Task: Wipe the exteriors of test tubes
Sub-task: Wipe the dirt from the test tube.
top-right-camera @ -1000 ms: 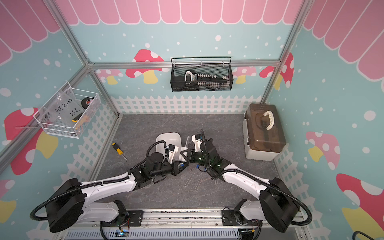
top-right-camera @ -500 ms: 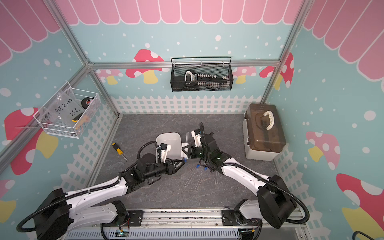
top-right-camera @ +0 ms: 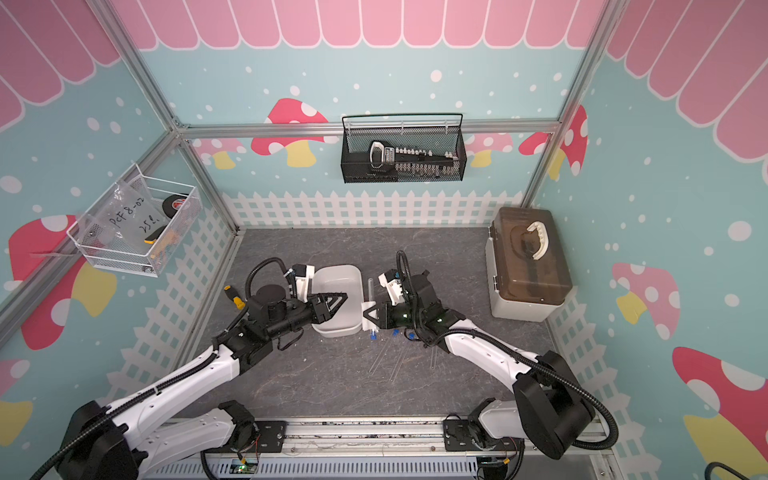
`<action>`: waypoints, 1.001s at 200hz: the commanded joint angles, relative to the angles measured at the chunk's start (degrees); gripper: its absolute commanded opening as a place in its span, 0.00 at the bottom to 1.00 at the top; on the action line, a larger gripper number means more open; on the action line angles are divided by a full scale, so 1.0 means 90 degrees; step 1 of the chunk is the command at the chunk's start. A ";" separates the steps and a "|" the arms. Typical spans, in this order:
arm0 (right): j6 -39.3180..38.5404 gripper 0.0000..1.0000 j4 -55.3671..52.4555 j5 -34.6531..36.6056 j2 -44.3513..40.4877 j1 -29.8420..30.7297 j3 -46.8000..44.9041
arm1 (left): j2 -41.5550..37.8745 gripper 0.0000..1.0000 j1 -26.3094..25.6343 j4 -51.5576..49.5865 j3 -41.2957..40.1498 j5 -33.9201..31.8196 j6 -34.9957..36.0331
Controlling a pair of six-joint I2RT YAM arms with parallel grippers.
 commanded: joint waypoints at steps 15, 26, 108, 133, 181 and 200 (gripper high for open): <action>0.0185 0.19 0.0416 -0.0148 -0.0363 0.0154 -0.0267 | 0.0893 0.50 0.0041 0.0845 0.0554 0.1324 0.0079; 0.0196 0.19 0.0439 -0.0155 -0.0398 0.0189 -0.0305 | 0.1173 0.49 0.0041 0.0995 0.0672 0.1537 -0.0012; 0.0220 0.19 0.0464 -0.0189 -0.0442 0.0297 -0.0325 | 0.2319 0.32 -0.0162 0.1890 0.1131 0.2223 -0.0364; 0.0245 0.19 0.0461 -0.0094 -0.0555 0.0307 -0.0376 | 0.2443 0.18 -0.0222 0.2024 0.1089 0.2163 -0.0407; 0.0166 0.20 0.0376 -0.0020 -0.0511 0.0315 -0.0318 | 0.2485 0.08 -0.0233 0.2045 0.1112 0.2006 -0.0465; 0.0221 0.22 0.0443 -0.0052 -0.0470 0.0317 -0.0374 | 0.2511 0.07 -0.0215 0.2036 0.1204 0.1920 -0.0499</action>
